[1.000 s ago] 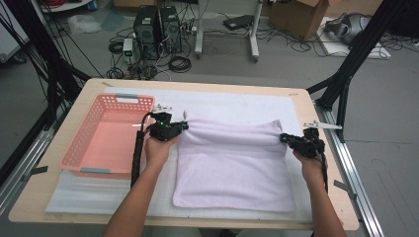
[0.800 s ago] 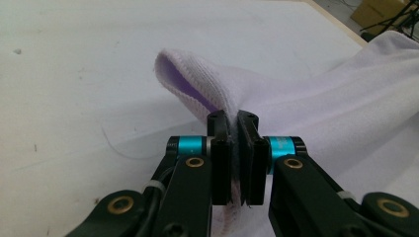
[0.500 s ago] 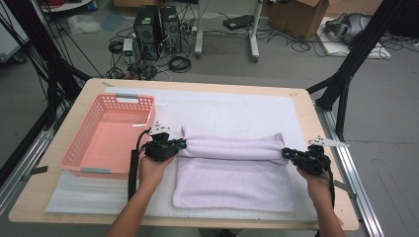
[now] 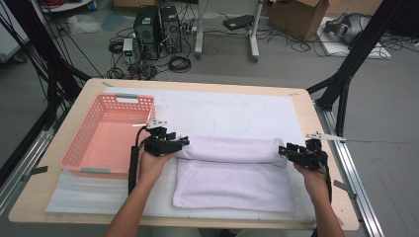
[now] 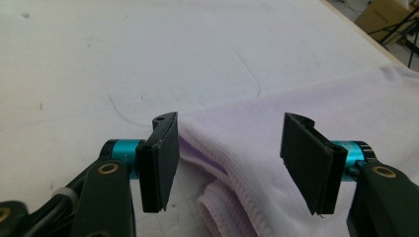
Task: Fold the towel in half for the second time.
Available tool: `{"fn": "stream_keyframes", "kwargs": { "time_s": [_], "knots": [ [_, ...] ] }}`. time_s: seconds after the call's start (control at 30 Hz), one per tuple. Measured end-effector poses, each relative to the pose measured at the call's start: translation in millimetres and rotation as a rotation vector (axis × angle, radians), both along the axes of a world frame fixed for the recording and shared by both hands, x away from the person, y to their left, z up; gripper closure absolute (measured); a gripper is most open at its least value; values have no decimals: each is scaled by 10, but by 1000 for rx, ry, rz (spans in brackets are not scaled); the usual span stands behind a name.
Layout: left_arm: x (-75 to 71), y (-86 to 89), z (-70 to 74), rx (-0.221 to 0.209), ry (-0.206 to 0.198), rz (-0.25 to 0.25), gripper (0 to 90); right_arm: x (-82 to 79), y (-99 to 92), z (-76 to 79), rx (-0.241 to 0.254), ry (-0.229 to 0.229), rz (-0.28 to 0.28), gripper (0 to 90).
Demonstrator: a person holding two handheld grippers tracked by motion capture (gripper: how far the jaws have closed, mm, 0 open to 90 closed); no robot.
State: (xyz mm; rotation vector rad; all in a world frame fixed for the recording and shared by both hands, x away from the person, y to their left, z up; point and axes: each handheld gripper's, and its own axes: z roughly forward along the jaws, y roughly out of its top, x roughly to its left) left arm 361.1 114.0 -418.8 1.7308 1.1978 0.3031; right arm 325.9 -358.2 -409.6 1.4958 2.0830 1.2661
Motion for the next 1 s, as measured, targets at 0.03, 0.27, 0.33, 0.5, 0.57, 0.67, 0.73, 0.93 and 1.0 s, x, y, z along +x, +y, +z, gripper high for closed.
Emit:
{"fn": "stream_keyframes", "kwargs": {
  "time_s": [0.03,0.27,0.33,0.5,0.57,0.67,0.73,0.93,1.0],
  "knots": [
    [18,5,4,5,-7,-1,402,18,9,19,-8,-8,-8,524],
    [125,1,-4,20,-14,11,404,164,51,155,-28,-25,-22,524],
    [159,-16,-26,36,-9,12,403,234,73,166,-43,-8,-25,524],
    [254,-118,-80,65,38,-9,401,425,155,63,-102,61,-35,506],
    [288,-165,-132,70,67,-8,406,495,169,-21,-120,100,-51,493],
    [330,-207,-215,80,127,-2,417,566,202,-126,-160,149,-50,505],
    [337,-220,-239,82,127,-2,436,590,211,-165,-170,165,-52,560],
    [308,-246,-243,148,119,-20,789,590,227,-210,-194,174,-12,834],
    [290,-239,-217,138,110,-15,848,565,229,-203,-191,163,1,892]
  ]
}}
